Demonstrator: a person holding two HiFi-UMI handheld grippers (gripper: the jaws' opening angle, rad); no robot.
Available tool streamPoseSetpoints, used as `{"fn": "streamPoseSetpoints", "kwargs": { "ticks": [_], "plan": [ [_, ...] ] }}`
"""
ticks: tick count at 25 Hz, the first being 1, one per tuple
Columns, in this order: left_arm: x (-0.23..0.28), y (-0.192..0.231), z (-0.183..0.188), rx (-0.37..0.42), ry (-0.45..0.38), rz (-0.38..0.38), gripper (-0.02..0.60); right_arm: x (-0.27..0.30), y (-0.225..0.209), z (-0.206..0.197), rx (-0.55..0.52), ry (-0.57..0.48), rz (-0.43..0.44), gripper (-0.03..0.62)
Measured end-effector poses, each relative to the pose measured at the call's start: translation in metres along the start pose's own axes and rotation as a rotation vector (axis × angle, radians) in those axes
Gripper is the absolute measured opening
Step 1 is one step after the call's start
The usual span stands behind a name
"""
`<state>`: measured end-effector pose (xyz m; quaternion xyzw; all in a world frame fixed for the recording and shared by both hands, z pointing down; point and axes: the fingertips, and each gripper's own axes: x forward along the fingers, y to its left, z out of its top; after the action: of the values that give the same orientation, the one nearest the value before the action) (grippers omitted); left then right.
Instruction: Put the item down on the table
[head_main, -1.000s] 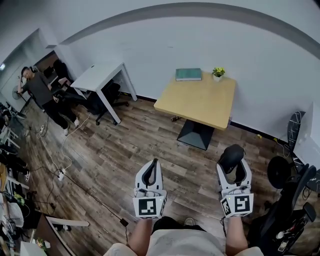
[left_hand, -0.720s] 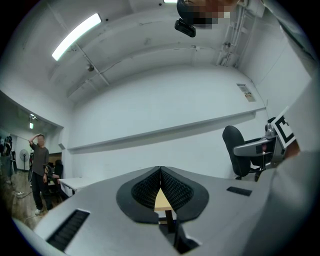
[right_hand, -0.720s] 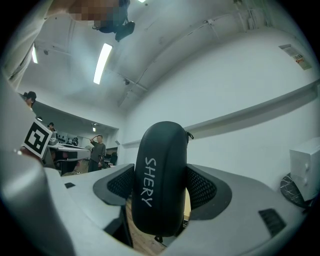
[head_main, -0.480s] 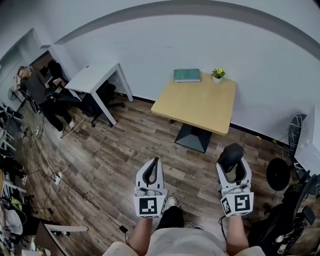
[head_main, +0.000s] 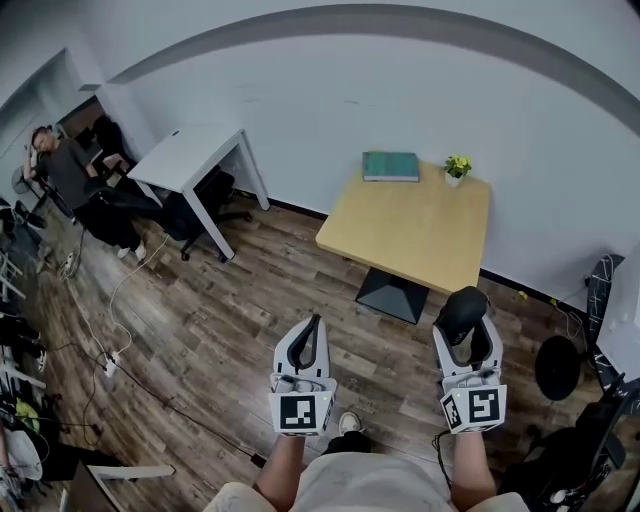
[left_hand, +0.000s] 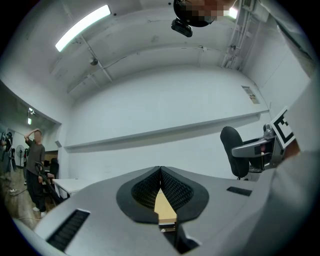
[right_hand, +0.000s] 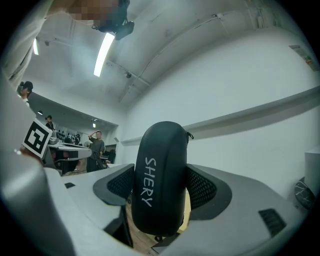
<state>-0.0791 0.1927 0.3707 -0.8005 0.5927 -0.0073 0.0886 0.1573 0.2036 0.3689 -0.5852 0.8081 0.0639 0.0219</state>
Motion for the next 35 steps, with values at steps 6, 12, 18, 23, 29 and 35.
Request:
{"fn": "streamPoseSetpoints", "kwargs": {
  "ticks": [6, 12, 18, 23, 29, 35],
  "plan": [
    [0.032, 0.055, -0.005, -0.015, -0.013, 0.03, 0.008, 0.059, 0.023, 0.001, -0.016, -0.001, 0.014, 0.334],
    [0.06, 0.101, -0.016, -0.037, -0.028, 0.045, 0.008, 0.113, 0.04, -0.001, -0.027, 0.003, 0.027, 0.334],
    [0.081, 0.13, -0.026, -0.043, -0.028, 0.076, 0.008, 0.151, 0.047, -0.009, -0.025, 0.012, 0.043, 0.334],
    [0.101, 0.145, -0.038, -0.051, -0.013, 0.106, 0.008, 0.181, 0.042, -0.022, 0.012, 0.014, 0.06, 0.334],
    [0.148, 0.149, -0.046, -0.034, -0.007, 0.136, 0.008, 0.235, 0.014, -0.033, 0.028, 0.005, 0.088, 0.334],
    [0.219, 0.144, -0.041, -0.022, -0.015, 0.145, 0.008, 0.293, -0.027, -0.034, 0.021, -0.009, 0.108, 0.334]
  ]
}}
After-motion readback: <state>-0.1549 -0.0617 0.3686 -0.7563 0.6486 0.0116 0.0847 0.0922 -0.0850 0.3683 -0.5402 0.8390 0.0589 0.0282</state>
